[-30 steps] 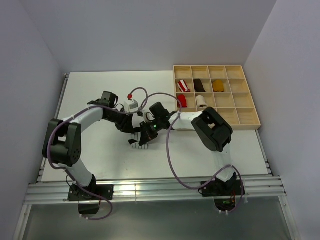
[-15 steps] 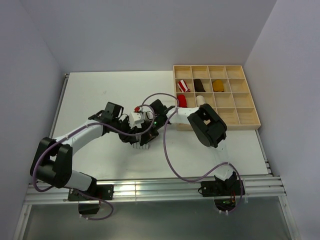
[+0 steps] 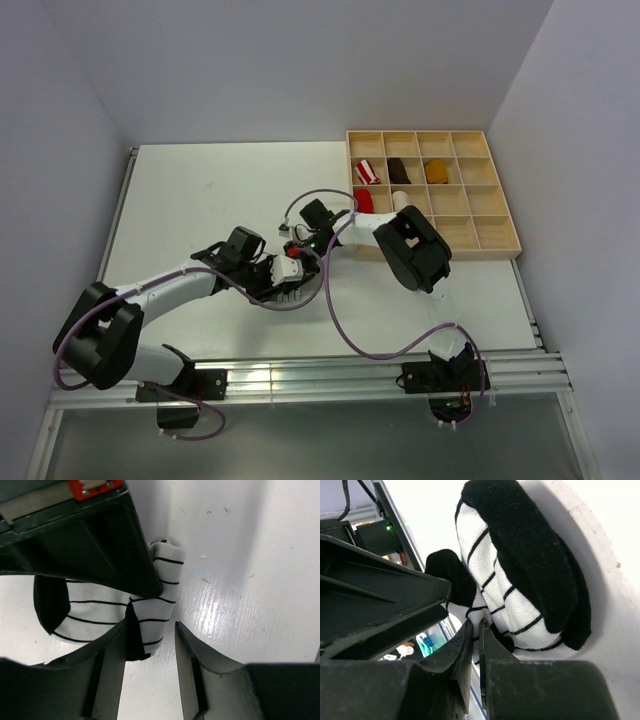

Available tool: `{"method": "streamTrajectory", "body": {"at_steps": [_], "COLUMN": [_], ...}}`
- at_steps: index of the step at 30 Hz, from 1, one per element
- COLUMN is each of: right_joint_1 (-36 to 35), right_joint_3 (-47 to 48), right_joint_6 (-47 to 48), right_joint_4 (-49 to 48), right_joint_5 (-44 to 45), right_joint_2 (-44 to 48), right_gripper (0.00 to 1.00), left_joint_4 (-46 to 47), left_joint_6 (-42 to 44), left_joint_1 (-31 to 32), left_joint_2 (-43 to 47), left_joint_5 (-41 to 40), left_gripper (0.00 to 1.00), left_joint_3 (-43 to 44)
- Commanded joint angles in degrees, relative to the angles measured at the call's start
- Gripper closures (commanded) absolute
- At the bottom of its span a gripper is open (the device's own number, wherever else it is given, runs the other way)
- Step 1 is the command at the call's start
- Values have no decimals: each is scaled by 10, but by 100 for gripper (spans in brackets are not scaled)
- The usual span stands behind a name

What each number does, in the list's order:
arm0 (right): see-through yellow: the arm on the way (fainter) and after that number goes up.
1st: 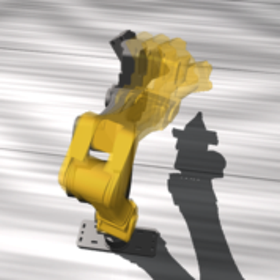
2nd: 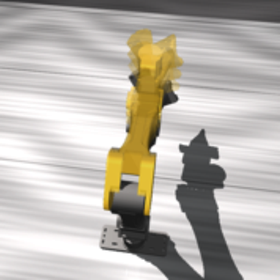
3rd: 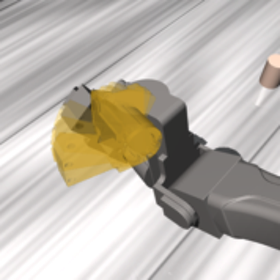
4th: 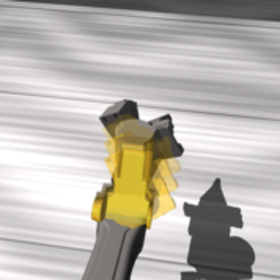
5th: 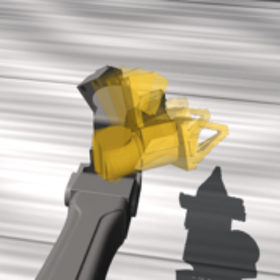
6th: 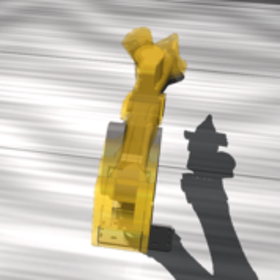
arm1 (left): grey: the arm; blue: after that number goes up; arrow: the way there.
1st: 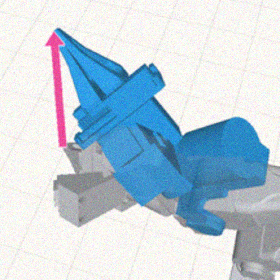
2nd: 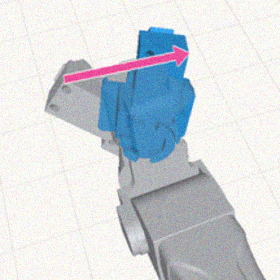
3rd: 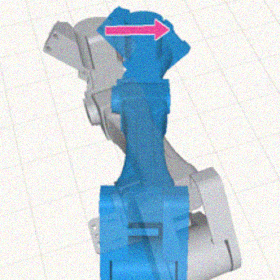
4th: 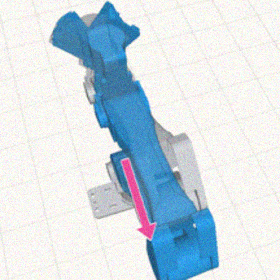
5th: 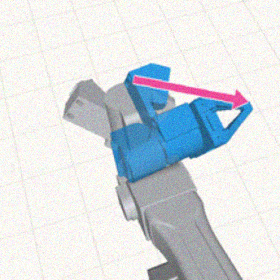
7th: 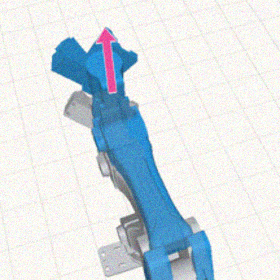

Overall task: Roll the socks
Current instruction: Roll the sock at the center of the board.

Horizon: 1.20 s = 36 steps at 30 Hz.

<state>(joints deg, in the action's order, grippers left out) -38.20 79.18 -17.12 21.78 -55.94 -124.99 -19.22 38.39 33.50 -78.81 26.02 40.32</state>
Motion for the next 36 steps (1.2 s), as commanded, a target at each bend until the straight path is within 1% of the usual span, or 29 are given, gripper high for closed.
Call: {"method": "streamTrajectory", "body": {"at_steps": [1, 8, 13, 20, 27, 30, 32, 36], "right_joint_1": [4, 4, 4, 4, 6, 6, 6, 6], "right_joint_3": [13, 14, 14, 11, 1, -3, -9, -34], "right_joint_6": [5, 5, 5, 3, -9, -12, -17, -30], "right_joint_4": [20, 21, 22, 19, 5, 1, -7, -29], "right_joint_5": [21, 22, 23, 26, 27, 29, 34, 51], "right_joint_2": [-17, -19, -22, -23, -19, -14, -9, 10], "right_gripper": [100, 100, 100, 100, 100, 99, 96, 88], "left_joint_4": [25, 48, 50, 24, -26, -54, -71, -99], "left_joint_6": [12, 5, 1, 5, 17, 21, 28, 42], "left_joint_1": [17, 29, 33, 36, 35, 36, 35, 34], "left_joint_2": [13, -9, -32, -62, -103, -120, -129, -142], "left_joint_5": [-4, -5, -3, 12, 34, 48, 55, 70], "left_gripper": [53, 54, 57, 59, 64, 68, 70, 80], "left_joint_3": [-9, -13, -8, 5, 25, 36, 42, 49]}}
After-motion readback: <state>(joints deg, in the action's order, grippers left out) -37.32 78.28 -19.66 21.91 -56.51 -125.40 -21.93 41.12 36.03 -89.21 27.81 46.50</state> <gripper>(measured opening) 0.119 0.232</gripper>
